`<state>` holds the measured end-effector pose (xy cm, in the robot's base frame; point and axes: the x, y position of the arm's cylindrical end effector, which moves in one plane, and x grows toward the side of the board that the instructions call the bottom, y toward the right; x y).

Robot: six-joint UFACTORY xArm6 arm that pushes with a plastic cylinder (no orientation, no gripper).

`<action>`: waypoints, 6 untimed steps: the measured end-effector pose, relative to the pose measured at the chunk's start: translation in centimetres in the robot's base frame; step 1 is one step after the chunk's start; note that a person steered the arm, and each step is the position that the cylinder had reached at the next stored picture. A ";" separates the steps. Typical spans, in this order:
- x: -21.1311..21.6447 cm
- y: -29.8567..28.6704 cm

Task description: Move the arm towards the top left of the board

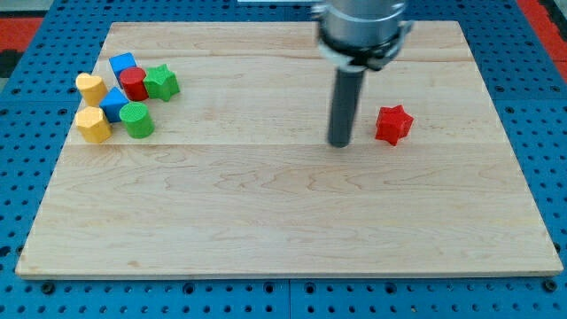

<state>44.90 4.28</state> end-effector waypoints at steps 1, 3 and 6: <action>0.2 -10.0; -7.6 -18.6; -19.9 -24.7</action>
